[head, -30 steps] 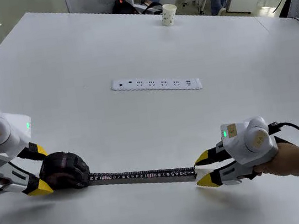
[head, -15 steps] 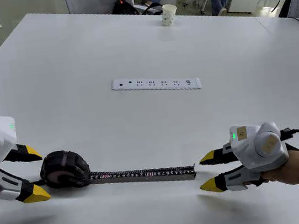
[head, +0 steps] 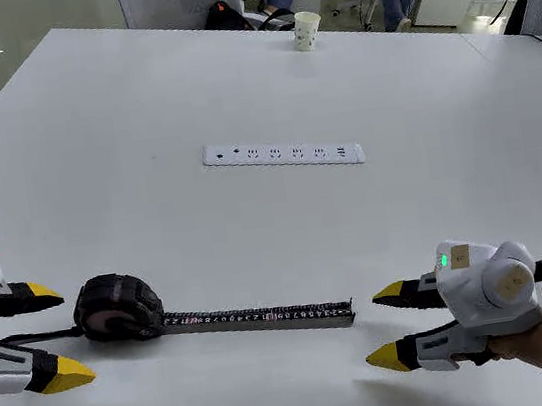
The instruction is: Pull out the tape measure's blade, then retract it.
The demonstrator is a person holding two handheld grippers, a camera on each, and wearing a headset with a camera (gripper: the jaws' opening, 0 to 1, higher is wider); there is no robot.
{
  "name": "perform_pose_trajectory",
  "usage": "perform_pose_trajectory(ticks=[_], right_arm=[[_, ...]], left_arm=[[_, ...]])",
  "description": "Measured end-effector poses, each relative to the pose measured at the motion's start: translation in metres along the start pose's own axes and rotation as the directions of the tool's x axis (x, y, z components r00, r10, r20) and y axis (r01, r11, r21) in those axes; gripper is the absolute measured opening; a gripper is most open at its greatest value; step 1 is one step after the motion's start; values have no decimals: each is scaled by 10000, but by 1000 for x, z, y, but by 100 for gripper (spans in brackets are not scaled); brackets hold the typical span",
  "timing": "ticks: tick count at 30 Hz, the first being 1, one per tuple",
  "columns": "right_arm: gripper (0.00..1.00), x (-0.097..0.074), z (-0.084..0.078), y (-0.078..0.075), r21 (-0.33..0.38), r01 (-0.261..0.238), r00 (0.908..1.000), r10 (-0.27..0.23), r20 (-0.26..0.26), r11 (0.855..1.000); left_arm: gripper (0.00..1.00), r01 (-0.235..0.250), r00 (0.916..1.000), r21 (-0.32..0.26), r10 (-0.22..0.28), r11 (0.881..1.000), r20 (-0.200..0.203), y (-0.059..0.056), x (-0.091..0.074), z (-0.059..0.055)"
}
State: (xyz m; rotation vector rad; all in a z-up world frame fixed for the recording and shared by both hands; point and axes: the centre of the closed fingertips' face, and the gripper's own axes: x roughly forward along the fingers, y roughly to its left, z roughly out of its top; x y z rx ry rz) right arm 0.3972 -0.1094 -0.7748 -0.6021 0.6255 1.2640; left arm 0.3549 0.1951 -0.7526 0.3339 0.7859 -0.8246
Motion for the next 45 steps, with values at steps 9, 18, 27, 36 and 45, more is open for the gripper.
perform_pose_trajectory(ticks=[9,18,27,36,45], right_arm=[[55,-6,-1,11,657,551,9981,-567,236,9963],[58,-12,6,22,1257,1004,9919,-1093,655,9870],[65,-13,15,32,1764,1495,9816,-1674,914,9729],[75,-15,18,42,2765,1929,9678,-2291,1046,9414],[82,-15,27,53,3337,2336,9494,-2883,1245,9133]], left_arm=[[74,-693,9946,-639,739,9955,729,-9,-5,2],[77,-1219,9762,-1670,1486,9784,1579,-21,-12,7],[83,-1922,9496,-2382,2417,9520,1998,-31,-18,11],[88,-2364,9263,-3093,3098,9211,2146,-38,-22,8],[93,-2561,9115,-3620,3486,8963,2182,-47,-21,8]])
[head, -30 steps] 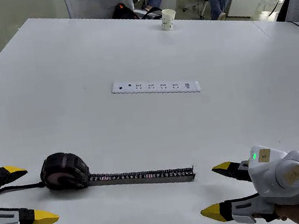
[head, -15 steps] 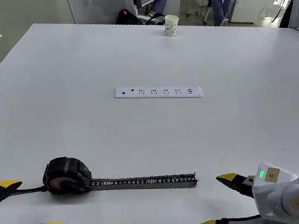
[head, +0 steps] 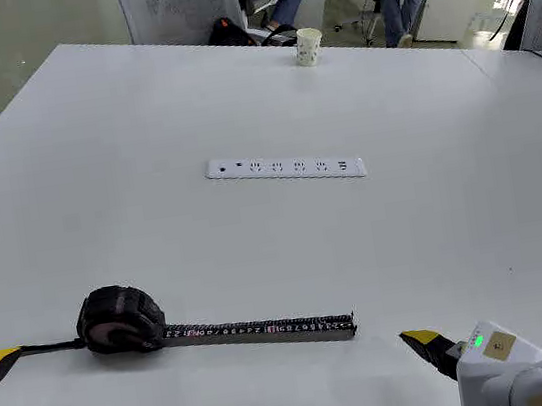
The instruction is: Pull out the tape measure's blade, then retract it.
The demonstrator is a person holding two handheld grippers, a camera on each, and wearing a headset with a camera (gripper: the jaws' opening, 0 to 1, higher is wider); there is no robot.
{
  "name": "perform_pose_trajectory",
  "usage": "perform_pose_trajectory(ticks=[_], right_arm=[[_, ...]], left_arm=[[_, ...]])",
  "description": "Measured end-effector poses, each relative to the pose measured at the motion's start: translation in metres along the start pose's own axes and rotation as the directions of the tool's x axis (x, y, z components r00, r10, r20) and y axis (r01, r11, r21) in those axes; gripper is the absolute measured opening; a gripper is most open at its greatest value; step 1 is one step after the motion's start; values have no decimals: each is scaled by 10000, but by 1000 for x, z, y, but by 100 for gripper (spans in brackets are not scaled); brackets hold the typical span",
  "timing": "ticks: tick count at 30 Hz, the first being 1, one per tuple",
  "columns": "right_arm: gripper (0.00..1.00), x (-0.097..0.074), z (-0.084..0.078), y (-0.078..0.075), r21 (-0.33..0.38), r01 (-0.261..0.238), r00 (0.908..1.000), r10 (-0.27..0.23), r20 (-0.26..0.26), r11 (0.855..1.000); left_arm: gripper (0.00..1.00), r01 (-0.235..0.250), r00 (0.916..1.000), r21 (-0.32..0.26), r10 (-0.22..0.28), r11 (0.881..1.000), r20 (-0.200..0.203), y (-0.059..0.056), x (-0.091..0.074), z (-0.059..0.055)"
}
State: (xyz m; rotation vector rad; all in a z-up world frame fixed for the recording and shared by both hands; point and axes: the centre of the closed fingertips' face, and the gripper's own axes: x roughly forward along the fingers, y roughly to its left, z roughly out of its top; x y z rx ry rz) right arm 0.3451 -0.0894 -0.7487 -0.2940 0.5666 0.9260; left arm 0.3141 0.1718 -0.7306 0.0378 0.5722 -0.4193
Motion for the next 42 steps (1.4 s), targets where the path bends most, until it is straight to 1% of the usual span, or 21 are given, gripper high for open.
perform_pose_trajectory(ticks=[2,5,6,8,11,14,16,19,21,26,30,33,36,39,42], right_arm=[[82,0,1,3,63,-6,10000,6,39,10000],[84,1,3,5,95,142,9998,-143,108,9999],[87,1,4,4,227,260,9995,-264,179,9994],[89,0,7,3,257,496,9984,-502,263,9984],[92,0,9,2,413,647,9974,-660,298,9970],[93,1,11,5,547,645,9972,-664,333,9964],[94,2,11,7,622,658,9972,-679,325,9959],[96,4,12,9,679,764,9964,-787,316,9948],[96,4,14,10,875,787,9959,-822,377,9930],[97,4,20,14,959,935,9940,-983,470,9910],[97,4,20,18,1039,999,9934,-1051,463,9896],[97,2,23,20,1129,1056,9924,-1119,508,9880],[97,1,25,21,1162,1088,9919,-1156,530,9872],[97,0,27,22,1167,1084,9916,-1156,572,9872],[97,0,28,23,1167,1071,9918,-1143,570,9874]], left_arm=[[94,-16,10000,-19,16,10000,-49,-2,1,-2],[97,-119,9999,-87,118,9999,-9,-3,0,-2],[98,-178,9998,-127,178,9998,31,-4,0,-1],[99,-298,9995,-193,300,9994,94,-5,-1,0],[99,-577,9981,-181,580,9982,218,-4,-2,2],[99,-640,9975,-282,648,9975,267,-4,-3,4],[99,-792,9964,-374,803,9962,268,-2,-4,5],[99,-854,9958,-549,871,9948,294,-4,-4,8],[99,-950,9950,-615,968,9936,266,-6,-4,11],[99,-1066,9937,-779,1088,9912,252,-11,-1,17],[99,-1115,9928,-818,1146,9904,340,-15,0,22],[99,-1239,9914,-862,1271,9885,326,-16,-1,24],[99,-1392,9894,-973,1425,9855,277,-14,-3,24],[99,-1432,9890,-1067,1462,9839,212,-14,-3,24],[99,-1463,9886,-1013,1490,9840,199,-14,-3,24]])
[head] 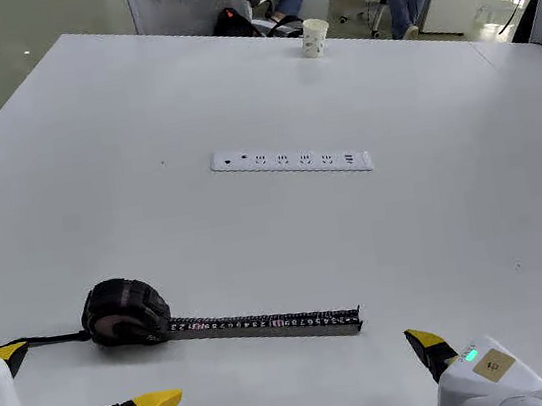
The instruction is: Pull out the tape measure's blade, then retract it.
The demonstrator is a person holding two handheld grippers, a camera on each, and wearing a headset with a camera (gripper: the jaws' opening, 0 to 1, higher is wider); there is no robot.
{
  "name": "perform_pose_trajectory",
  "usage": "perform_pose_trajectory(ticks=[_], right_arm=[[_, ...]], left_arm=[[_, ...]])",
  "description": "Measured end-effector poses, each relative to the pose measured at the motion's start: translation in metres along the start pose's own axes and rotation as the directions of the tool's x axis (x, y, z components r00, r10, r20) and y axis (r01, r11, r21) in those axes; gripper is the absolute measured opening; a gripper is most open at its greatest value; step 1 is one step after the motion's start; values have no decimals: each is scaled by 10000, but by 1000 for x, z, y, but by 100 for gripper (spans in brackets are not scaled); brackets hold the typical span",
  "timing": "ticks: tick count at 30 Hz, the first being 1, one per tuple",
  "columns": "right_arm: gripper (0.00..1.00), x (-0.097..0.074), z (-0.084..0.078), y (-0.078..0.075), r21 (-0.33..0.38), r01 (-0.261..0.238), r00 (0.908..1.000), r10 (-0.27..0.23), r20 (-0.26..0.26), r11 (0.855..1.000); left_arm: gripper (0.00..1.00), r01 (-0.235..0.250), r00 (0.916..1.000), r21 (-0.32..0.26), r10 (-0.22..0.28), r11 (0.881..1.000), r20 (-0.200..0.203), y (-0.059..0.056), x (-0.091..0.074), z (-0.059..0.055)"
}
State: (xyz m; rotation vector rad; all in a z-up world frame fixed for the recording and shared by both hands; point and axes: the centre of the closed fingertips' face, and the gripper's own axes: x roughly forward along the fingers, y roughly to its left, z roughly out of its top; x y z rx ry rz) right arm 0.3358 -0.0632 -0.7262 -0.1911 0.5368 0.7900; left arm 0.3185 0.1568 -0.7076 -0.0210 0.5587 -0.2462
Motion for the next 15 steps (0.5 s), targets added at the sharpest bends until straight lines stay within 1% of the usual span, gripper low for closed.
perform_pose_trajectory(ticks=[9,15], right_arm=[[97,2,-2,0,-28,-102,9999,101,-45,9999],[96,3,-2,0,-36,-213,9997,213,-84,9998]], left_arm=[[99,-140,9999,-59,140,9999,10,2,0,0],[98,-176,9998,-78,175,9998,-81,3,1,-1]])
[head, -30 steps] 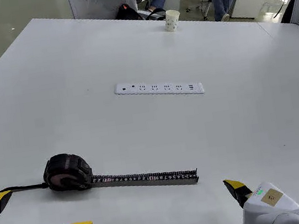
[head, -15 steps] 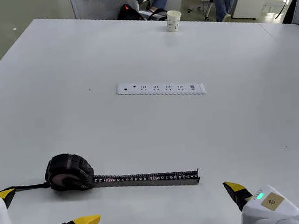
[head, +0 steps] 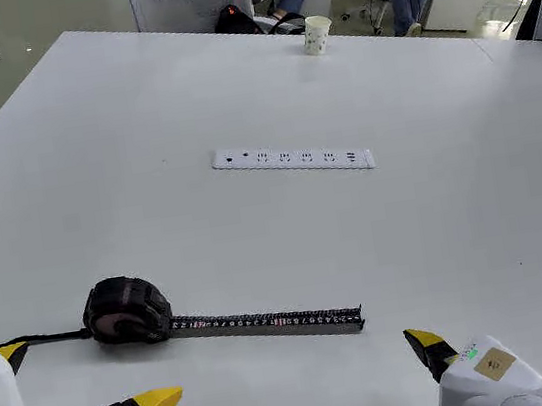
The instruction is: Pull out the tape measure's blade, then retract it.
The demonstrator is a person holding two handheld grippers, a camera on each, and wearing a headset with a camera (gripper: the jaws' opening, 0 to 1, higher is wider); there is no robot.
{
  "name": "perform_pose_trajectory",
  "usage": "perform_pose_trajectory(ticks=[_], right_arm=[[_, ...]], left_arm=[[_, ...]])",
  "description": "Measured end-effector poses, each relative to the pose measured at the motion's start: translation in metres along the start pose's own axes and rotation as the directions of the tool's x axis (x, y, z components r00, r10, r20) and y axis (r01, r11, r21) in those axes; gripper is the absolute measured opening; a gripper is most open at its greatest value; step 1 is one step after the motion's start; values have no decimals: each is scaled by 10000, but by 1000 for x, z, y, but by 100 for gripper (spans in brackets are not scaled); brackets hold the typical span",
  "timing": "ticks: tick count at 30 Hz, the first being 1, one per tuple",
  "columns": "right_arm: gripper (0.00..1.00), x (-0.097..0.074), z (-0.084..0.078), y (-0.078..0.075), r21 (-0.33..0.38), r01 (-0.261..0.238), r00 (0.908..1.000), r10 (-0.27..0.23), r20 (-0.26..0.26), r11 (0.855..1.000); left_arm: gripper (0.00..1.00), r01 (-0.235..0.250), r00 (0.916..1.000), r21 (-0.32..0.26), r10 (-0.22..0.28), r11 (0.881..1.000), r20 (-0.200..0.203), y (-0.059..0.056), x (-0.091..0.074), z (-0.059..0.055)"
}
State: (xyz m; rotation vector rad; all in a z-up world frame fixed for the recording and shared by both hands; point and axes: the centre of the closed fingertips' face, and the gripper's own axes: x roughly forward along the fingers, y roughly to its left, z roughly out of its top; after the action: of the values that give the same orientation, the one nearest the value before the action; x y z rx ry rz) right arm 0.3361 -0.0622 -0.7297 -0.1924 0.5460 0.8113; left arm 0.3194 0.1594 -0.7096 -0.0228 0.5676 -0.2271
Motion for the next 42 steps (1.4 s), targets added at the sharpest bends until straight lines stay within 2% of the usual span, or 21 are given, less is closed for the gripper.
perform_pose_trajectory(ticks=[7,14,21,29,36,42], right_arm=[[95,0,-2,1,-44,-244,9997,244,-91,9997],[91,1,-8,4,-208,-759,9965,751,-366,9969],[86,5,-12,-2,-379,-1003,9938,983,-520,9942],[77,8,-13,-6,-774,-1273,9904,1226,-631,9888],[73,12,-15,-13,-1100,-1487,9873,1414,-718,9827],[69,15,-17,-18,-1347,-1733,9829,1626,-867,9756]], left_arm=[[97,-71,9999,51,72,10000,-74,2,2,-2],[94,-254,9995,52,255,9997,-204,5,5,-5],[91,-387,9990,-42,386,9992,-238,9,11,-6],[87,-532,9984,-184,529,9984,-187,13,16,-3],[85,-466,9989,-484,460,9977,-130,12,22,2],[82,-673,9977,-393,670,9970,-113,16,26,8]])
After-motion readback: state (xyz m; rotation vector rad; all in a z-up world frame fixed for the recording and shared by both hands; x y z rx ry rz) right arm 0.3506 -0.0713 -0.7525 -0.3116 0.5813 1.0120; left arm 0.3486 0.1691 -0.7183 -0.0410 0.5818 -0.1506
